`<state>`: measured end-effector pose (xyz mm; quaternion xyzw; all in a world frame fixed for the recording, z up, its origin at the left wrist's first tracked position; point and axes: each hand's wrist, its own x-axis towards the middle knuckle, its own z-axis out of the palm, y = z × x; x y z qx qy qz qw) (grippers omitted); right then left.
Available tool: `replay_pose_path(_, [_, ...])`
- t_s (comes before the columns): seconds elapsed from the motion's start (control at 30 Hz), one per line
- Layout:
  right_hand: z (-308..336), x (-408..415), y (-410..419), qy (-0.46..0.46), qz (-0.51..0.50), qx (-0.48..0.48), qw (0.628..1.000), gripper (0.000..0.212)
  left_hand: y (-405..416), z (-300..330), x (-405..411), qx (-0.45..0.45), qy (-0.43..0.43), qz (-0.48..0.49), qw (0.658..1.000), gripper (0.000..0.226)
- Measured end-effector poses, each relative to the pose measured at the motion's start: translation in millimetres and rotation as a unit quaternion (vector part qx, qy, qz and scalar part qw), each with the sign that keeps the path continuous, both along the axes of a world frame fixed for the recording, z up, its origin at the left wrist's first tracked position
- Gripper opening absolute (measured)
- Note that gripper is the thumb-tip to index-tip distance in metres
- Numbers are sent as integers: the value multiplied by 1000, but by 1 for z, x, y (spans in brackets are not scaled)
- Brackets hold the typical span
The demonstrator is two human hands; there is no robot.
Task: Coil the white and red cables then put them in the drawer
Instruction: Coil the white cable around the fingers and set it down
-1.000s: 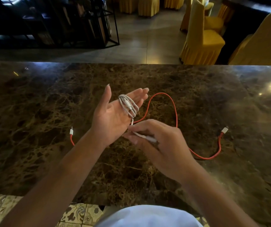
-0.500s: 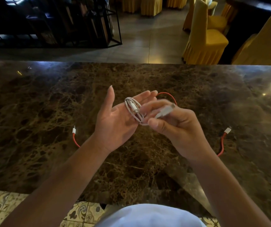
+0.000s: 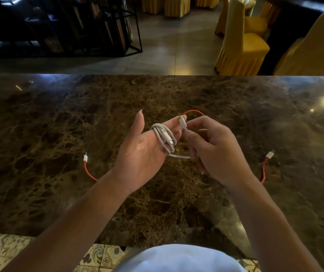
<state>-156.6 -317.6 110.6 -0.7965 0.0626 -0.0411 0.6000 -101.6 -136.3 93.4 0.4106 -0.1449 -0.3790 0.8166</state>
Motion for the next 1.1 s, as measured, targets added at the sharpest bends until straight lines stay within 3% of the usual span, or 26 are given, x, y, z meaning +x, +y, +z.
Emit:
replay_pose_path(0.23, [6,2,-1,5,2,-121,993,21,0,1,2,-67,94,19,993,101])
replay_pose_path(0.5, [13,2,-12,21,33,-165,986,20,-9,10,-2,-29,84,28,996,90])
replay_pose_path(0.63, [11,3,-16,11,54,-185,981,22,-12,7,1,-16,107,42,993,98])
replay_pose_path(0.73, [10,2,-21,1,89,-177,980,26,-12,4,6,3,95,14,995,97])
replay_pose_path(0.93, [17,8,-37,-2,230,-142,963,45,-23,5,-2,39,-8,-79,996,86])
replay_pose_path(1.0, [13,10,-29,-5,214,-117,970,39,-26,3,-2,36,-7,-60,997,85])
replay_pose_path(1.1, [-4,15,-14,1,67,-77,995,17,-25,-2,0,-11,46,-11,999,89])
